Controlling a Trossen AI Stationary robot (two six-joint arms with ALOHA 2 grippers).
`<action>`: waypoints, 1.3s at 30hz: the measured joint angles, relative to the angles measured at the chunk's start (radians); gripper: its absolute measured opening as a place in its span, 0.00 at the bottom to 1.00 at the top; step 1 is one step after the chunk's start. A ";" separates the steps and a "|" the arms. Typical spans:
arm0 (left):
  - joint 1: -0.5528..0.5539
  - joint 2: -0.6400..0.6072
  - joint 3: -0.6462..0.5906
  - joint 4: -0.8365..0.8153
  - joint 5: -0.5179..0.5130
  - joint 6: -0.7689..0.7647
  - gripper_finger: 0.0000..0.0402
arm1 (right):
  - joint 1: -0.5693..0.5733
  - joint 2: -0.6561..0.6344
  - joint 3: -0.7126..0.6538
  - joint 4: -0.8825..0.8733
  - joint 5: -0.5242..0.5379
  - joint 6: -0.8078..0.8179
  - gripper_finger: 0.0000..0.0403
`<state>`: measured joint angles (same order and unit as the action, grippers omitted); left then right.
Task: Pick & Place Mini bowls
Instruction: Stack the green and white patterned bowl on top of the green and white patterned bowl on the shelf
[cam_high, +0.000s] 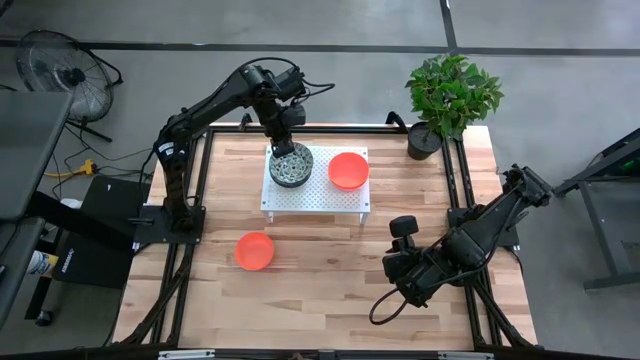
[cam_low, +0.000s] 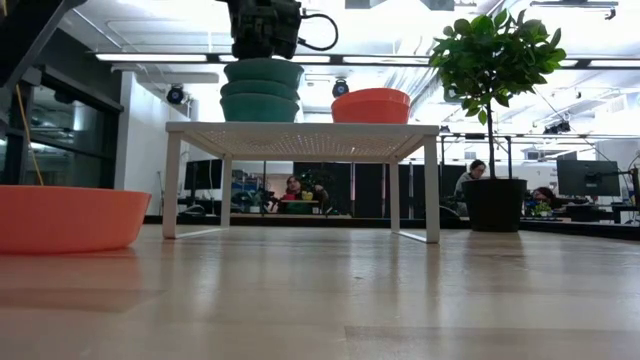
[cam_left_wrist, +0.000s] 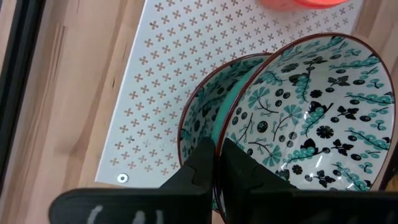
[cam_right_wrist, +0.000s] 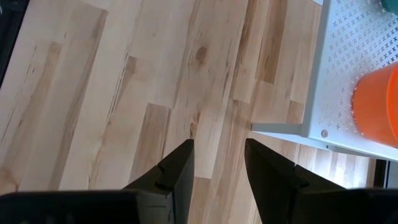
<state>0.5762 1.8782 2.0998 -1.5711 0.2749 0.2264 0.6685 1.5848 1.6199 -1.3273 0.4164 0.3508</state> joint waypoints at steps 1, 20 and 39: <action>0.000 0.000 0.000 0.000 0.000 0.000 0.00 | 0.000 0.000 0.000 0.000 0.000 0.000 0.32; -0.001 0.000 0.000 0.000 -0.046 -0.022 0.00 | 0.000 0.000 0.000 0.001 0.000 0.006 0.32; -0.001 0.000 0.000 0.000 -0.050 -0.022 0.04 | 0.000 0.000 0.000 0.001 -0.004 0.007 0.32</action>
<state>0.5755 1.8778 2.0998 -1.5711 0.2245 0.2043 0.6685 1.5848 1.6203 -1.3262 0.4126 0.3580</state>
